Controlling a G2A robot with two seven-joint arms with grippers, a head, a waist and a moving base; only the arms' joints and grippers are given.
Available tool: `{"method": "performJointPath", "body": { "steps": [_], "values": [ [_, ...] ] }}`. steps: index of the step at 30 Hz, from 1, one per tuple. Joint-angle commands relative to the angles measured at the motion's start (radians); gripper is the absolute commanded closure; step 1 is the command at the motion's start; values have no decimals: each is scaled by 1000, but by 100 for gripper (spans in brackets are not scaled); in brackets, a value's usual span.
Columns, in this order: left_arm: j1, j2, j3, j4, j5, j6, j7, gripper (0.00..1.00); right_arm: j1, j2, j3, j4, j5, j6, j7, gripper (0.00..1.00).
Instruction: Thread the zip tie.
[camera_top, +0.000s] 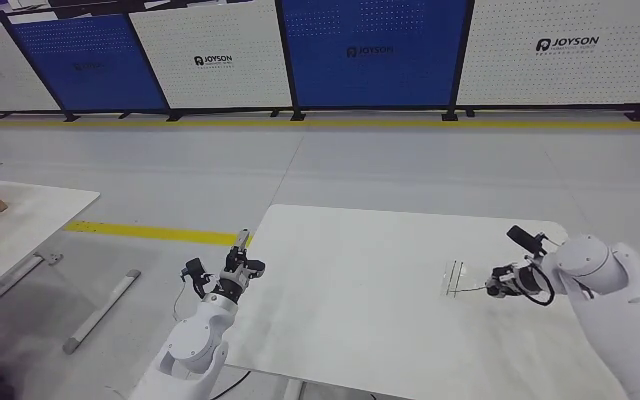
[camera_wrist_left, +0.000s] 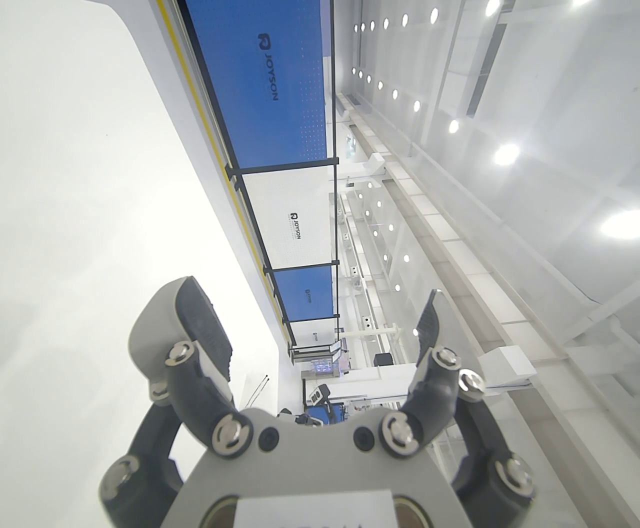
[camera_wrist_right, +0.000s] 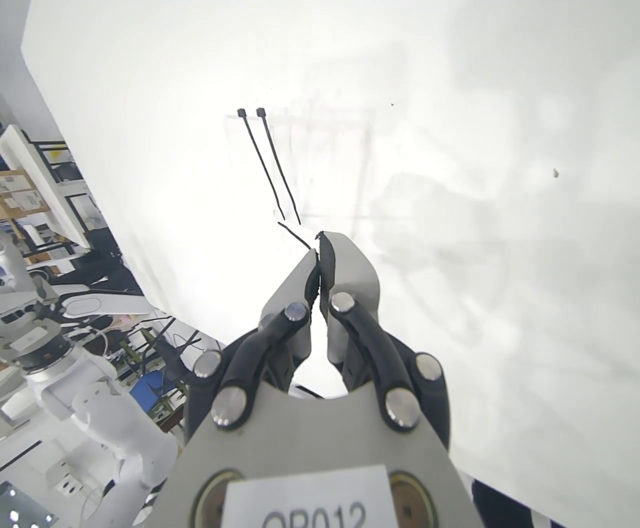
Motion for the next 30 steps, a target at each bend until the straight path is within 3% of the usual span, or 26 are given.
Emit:
{"method": "performJointPath", "body": {
  "steps": [1, 5, 25, 27, 30],
  "values": [
    [0, 0, 0, 0, 0, 0, 0, 0, -56, 18, 69, -86, -8, 0, -10, 100],
    [0, 0, 0, 0, 0, 0, 0, 0, -186, 42, 205, -231, -18, 0, -92, 100],
    [0, 0, 0, 0, 0, 0, 0, 0, -186, 42, 205, -231, -18, 0, -92, 100],
    [0, 0, 0, 0, 0, 0, 0, 0, -204, 40, 218, -240, 46, -39, -116, 100],
    [0, 0, 0, 0, 0, 0, 0, 0, -239, 42, 239, -281, 113, -149, -143, 100]
  ]
}}
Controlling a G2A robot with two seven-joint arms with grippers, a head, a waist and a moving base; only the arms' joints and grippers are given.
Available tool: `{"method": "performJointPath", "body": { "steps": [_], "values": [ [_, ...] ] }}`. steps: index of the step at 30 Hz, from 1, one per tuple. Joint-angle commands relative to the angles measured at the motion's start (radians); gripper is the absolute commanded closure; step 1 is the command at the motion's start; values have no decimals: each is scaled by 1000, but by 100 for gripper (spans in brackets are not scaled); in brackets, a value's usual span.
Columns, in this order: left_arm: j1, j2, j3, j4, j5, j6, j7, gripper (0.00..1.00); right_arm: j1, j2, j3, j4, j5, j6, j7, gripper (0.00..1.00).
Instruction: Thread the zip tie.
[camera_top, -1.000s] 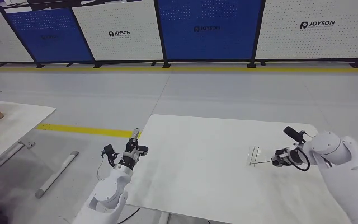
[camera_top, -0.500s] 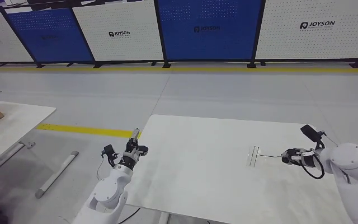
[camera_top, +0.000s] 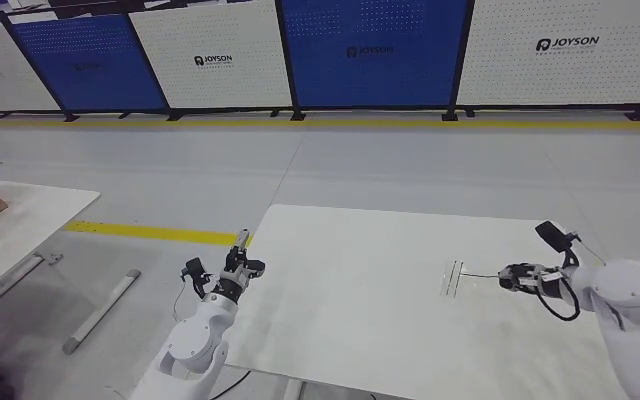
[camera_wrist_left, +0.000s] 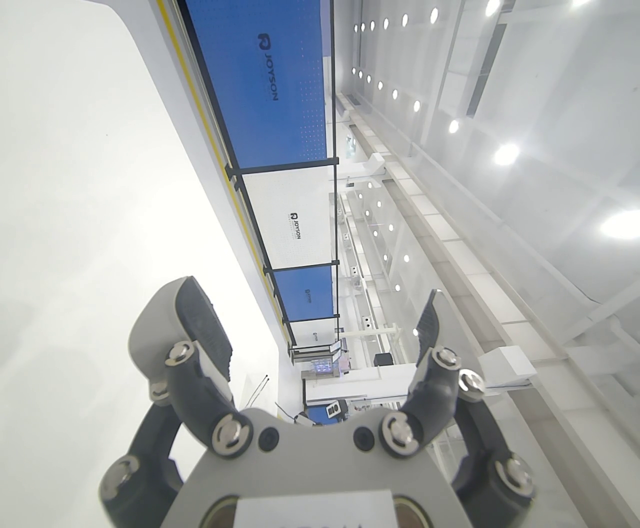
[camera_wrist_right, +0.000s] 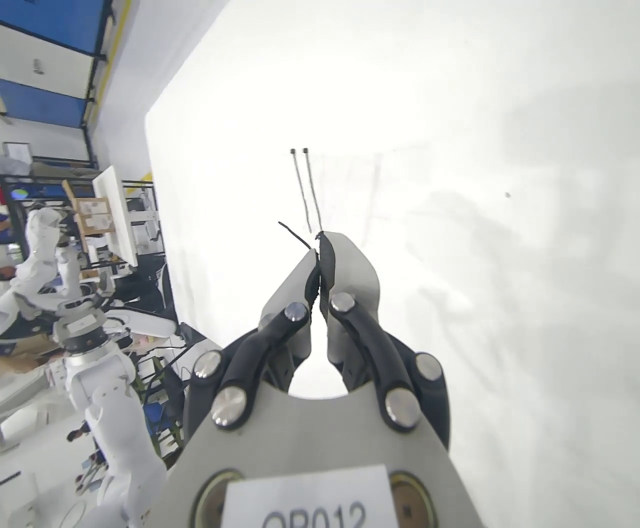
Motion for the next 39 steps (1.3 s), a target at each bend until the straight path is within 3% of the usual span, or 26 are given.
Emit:
{"method": "performJointPath", "body": {
  "steps": [1, 5, 8, 11, 27, 31, 35, 37, 39],
  "values": [
    [0, 0, 0, 0, 0, 0, 0, 0, -24, 2, 19, -18, 75, -92, 5, 100],
    [0, 0, 0, 0, 0, 0, 0, 0, -57, 5, 20, -50, 123, -227, -2, 100],
    [0, 0, 0, 0, 0, 0, 0, 0, -68, 4, 1, -73, 142, -280, 12, 100],
    [0, 0, 0, 0, 0, 0, 0, 0, -64, 4, -24, -81, 118, -275, 12, 100],
    [0, 0, 0, 0, 0, 0, 0, 0, -66, 4, -25, -83, 115, -277, 3, 100],
    [0, 0, 0, 0, 0, 0, 0, 0, -66, -7, -65, -106, 149, -362, -90, 100],
    [0, 0, 0, 0, 0, 0, 0, 0, -41, -20, -134, -126, 147, -499, -152, 100],
    [0, 0, 0, 0, 0, 0, 0, 0, -17, -27, -173, -94, 141, -557, -152, 100],
    [0, 0, 0, 0, 0, 0, 0, 0, 19, -37, -225, -41, 126, -569, -142, 100]
  ]
}}
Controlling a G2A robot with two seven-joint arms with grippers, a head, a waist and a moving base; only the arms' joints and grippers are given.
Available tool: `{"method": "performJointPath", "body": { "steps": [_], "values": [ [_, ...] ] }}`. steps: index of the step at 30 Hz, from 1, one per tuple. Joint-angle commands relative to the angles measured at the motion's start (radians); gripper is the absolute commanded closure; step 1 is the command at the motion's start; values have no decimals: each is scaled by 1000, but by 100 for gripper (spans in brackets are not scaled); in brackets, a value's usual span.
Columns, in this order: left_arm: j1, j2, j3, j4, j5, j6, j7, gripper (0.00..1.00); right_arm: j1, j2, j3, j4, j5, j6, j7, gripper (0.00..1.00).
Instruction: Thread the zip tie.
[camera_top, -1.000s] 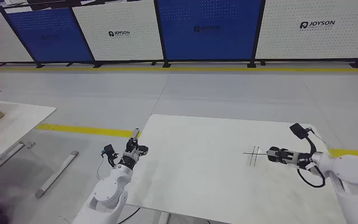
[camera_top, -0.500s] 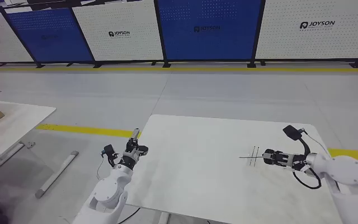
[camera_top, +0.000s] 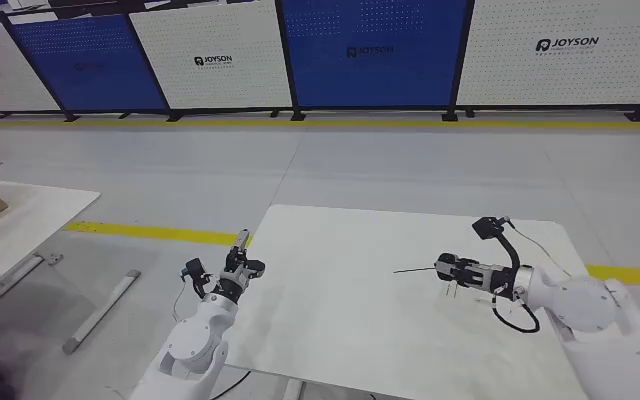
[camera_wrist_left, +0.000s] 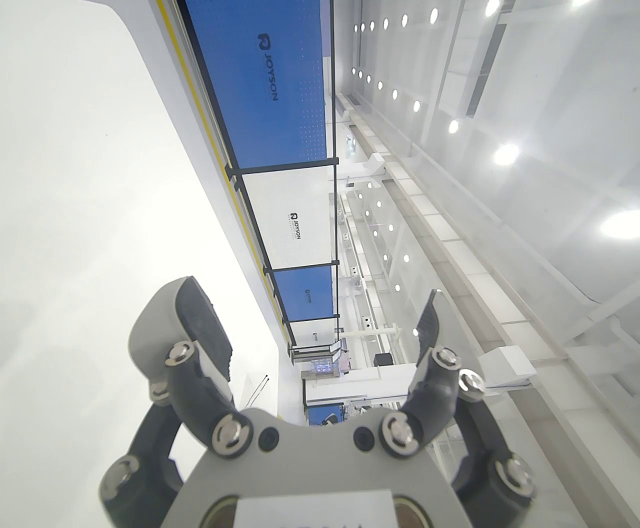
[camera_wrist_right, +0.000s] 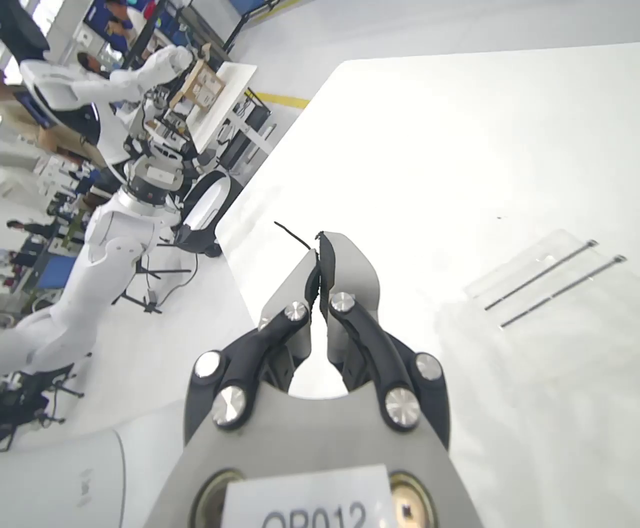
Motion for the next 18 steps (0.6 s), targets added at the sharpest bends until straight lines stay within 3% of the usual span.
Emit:
{"method": "performJointPath", "body": {
  "steps": [1, 16, 18],
  "values": [
    [0, 0, 0, 0, 0, 0, 0, 0, 43, -12, -53, 62, 2, 2, 24, 100],
    [0, 0, 0, 0, 0, 0, 0, 0, 39, -12, -54, 63, -3, 4, 11, 100],
    [0, 0, 0, 0, 0, 0, 0, 0, 30, -12, -67, 54, -83, -12, -48, 100]
  ]
}}
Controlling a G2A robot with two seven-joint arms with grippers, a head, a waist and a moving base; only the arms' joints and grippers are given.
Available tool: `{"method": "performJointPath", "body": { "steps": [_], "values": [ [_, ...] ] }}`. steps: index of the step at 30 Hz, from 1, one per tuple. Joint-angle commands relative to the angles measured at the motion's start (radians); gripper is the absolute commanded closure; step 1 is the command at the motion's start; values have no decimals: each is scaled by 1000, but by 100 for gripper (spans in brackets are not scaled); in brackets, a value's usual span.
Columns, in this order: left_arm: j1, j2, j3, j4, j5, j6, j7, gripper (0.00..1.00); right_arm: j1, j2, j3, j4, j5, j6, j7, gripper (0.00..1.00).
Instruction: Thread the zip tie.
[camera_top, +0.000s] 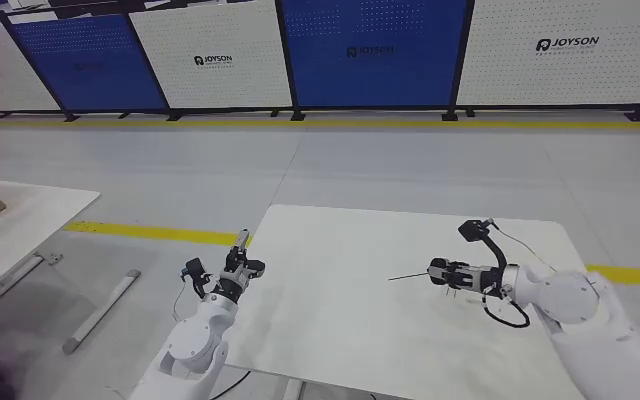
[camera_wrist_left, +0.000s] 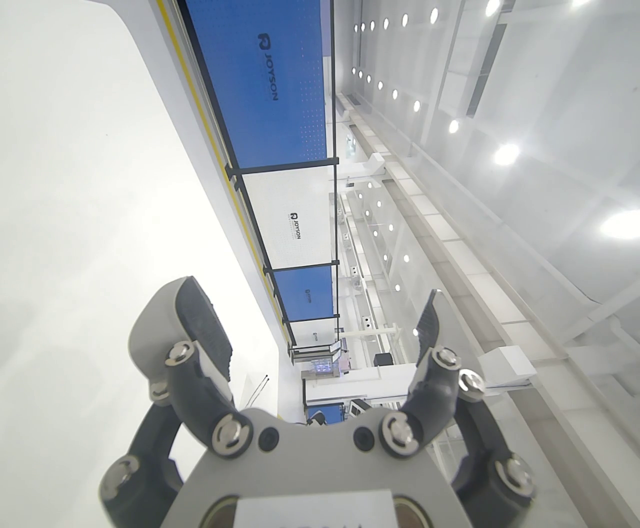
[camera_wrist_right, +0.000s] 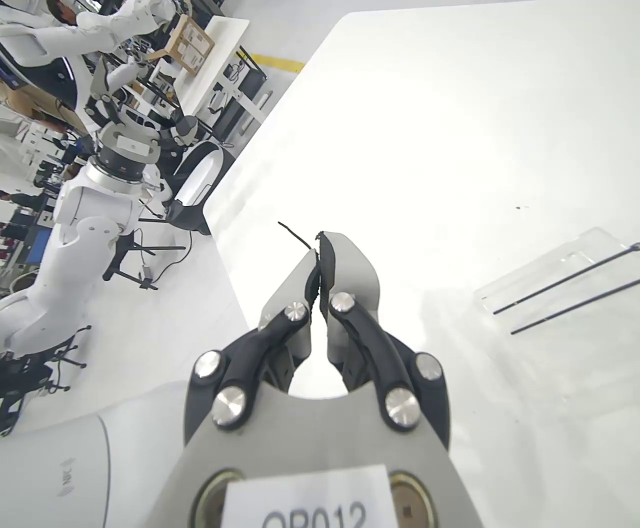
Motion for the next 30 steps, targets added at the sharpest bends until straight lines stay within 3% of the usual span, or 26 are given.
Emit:
{"method": "performJointPath", "body": {
  "steps": [1, 7, 11, 30],
  "values": [
    [0, 0, 0, 0, 0, 0, 0, 0, -11, -1, -17, -20, -59, -12, -59, 100],
    [0, 0, 0, 0, 0, 0, 0, 0, -44, 20, -80, -126, -192, -12, -191, 100],
    [0, 0, 0, 0, 0, 0, 0, 0, -58, 44, -104, -124, -187, -12, -301, 100],
    [-3, 0, 3, -2, 8, 0, -7, 0, -58, 44, -104, -124, -187, -12, -301, 100]
  ]
}}
